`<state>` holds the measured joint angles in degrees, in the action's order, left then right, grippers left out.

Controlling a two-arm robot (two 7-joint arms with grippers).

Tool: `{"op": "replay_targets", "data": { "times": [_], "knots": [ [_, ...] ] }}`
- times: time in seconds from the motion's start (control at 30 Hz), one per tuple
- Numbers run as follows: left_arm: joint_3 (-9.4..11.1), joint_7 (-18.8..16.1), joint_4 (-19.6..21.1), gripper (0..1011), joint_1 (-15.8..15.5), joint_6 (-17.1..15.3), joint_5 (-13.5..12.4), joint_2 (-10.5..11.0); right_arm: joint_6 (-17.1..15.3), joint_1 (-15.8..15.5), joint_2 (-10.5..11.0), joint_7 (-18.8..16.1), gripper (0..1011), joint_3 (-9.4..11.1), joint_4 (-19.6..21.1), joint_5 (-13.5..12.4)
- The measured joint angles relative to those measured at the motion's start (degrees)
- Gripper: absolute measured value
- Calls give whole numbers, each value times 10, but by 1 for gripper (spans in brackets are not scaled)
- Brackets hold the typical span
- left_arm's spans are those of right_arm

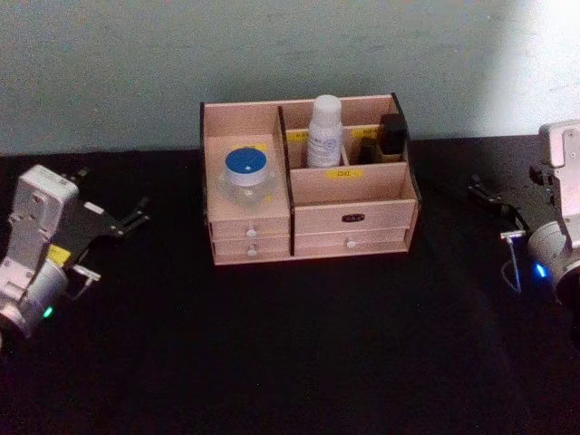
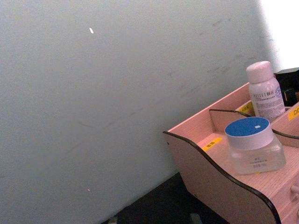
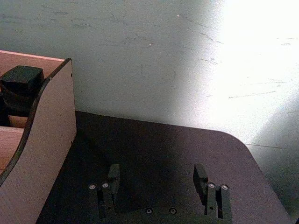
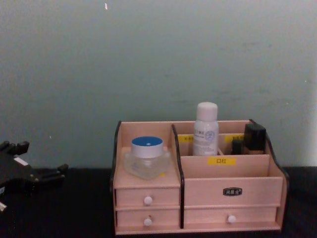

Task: Pick up the facial cleanser and watermelon frost from the table and place them into the tiered storage box.

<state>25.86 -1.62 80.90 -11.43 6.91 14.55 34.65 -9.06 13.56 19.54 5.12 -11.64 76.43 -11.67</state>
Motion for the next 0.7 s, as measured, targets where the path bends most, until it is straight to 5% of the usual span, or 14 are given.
{"op": "replay_targets", "data": {
  "times": [0.7],
  "knots": [
    [0,0,0,1001,0,0,0,0,0,0,0,0,1002,0,0,0]
  ]
}}
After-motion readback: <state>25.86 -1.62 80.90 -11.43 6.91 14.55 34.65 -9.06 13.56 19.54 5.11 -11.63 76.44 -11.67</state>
